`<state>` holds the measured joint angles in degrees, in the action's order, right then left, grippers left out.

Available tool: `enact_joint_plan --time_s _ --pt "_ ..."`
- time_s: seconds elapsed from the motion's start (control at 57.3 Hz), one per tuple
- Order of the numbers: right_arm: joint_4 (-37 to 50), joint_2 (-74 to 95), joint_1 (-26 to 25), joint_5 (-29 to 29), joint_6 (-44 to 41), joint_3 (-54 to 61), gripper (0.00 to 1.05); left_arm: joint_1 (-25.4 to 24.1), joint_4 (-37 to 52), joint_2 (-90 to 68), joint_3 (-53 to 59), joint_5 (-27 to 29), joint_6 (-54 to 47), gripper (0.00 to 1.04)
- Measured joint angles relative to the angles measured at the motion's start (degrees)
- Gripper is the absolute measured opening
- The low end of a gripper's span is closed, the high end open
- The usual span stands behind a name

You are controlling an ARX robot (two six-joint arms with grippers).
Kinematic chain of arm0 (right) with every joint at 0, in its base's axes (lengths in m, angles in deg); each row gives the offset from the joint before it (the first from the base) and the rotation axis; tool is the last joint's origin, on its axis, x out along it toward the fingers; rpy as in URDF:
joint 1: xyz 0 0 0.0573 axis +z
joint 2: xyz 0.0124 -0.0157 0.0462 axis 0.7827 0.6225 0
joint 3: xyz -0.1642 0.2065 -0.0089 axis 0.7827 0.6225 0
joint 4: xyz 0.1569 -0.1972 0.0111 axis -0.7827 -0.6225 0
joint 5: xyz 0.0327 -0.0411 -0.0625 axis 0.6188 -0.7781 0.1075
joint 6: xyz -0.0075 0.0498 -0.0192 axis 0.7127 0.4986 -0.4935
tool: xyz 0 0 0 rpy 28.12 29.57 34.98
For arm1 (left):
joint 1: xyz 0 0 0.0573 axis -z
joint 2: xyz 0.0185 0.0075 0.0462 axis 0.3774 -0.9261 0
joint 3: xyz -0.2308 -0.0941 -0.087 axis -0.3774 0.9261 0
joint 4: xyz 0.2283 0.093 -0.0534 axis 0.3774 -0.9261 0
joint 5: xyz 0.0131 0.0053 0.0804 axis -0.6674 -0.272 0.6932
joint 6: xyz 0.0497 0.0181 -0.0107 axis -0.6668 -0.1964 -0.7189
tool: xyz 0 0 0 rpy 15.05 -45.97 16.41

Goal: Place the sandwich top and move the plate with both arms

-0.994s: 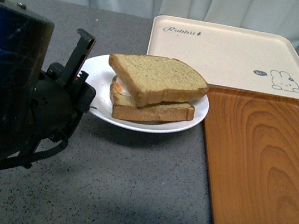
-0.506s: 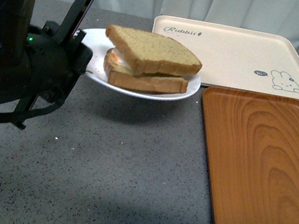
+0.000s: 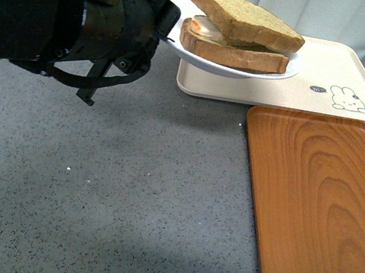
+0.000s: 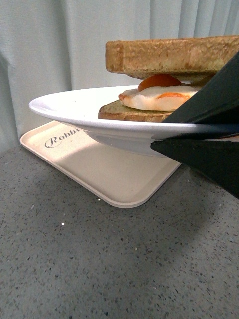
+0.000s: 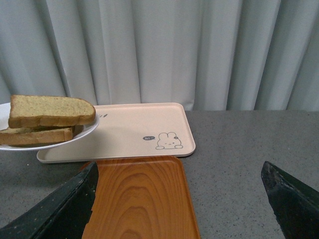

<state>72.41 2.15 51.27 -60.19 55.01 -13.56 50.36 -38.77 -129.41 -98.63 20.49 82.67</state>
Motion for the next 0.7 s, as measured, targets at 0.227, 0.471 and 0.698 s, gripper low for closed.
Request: enact_joint_plan --time_s 0.227,0.471,0.698 --pt "0.0 0.0 0.0 0.0 0.0 0.0 0.96 0.7 -3.3 -5.8 -6.8 -0.2 -1.5 0.04" --pt "0.0 0.0 0.0 0.0 0.0 0.0 0.96 1.4 -5.1 -9.6 -12.4 -0.5 -2.7 0.04" --pt "0.0 0.0 0.0 0.0 0.0 0.0 0.96 2.5 -6.1 -13.8 -16.9 -1.3 -2.8 0.04"
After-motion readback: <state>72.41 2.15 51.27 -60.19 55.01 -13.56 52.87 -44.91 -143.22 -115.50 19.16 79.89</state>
